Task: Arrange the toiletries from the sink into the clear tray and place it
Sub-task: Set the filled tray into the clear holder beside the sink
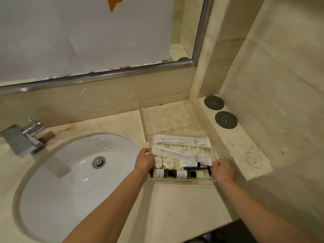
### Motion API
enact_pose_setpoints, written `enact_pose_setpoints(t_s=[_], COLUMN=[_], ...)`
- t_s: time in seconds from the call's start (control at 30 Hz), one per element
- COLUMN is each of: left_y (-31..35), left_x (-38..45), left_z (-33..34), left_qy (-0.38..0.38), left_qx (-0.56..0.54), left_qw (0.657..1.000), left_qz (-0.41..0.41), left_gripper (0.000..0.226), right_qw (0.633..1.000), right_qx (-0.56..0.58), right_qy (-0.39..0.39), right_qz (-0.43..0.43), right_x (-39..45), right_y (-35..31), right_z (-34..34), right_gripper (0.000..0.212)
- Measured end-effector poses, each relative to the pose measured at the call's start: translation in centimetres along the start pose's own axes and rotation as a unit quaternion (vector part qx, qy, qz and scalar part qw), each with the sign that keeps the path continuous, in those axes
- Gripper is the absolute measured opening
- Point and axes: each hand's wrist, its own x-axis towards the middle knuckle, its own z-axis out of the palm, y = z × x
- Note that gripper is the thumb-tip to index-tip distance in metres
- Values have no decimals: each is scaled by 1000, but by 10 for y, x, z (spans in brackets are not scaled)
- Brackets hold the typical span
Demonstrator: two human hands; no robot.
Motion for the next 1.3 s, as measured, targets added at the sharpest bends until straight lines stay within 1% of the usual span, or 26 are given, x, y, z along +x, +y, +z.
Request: enact_pose_setpoints(t_s=[0.23,0.3,0.5,0.7,0.93,1.13,1.3], left_y=[7,9,11,16,14,15,15], left_x=[7,8,11,12,14,11,13], left_z=[-9,-11,-2,9,9,12,19], left_qy=[5,4,34,48,85,96,108], left_qx=[7,15,42,53,33,11,2], left_qw=[1000,1000,998,997,996,995,994], left_qz=[-10,-3,8,-10,3,-3,-5], left_gripper=[42,44,32,16,18,26,28], right_qw=[1000,999,999,999,999,998,998], right_qx=[18,20,9,-25,6,-15,-26], right_qy=[-17,-22,-28,13,19,17,21], right_qz=[-14,-14,-23,-39,-48,-54,-54], right_x=[6,7,11,12,14,23,34], right_y=[-16,-17,-17,-15,-24,-31,-37], right_z=[6,8,3,-7,-1,-1,0], right_gripper=[33,32,35,40,35,29,29])
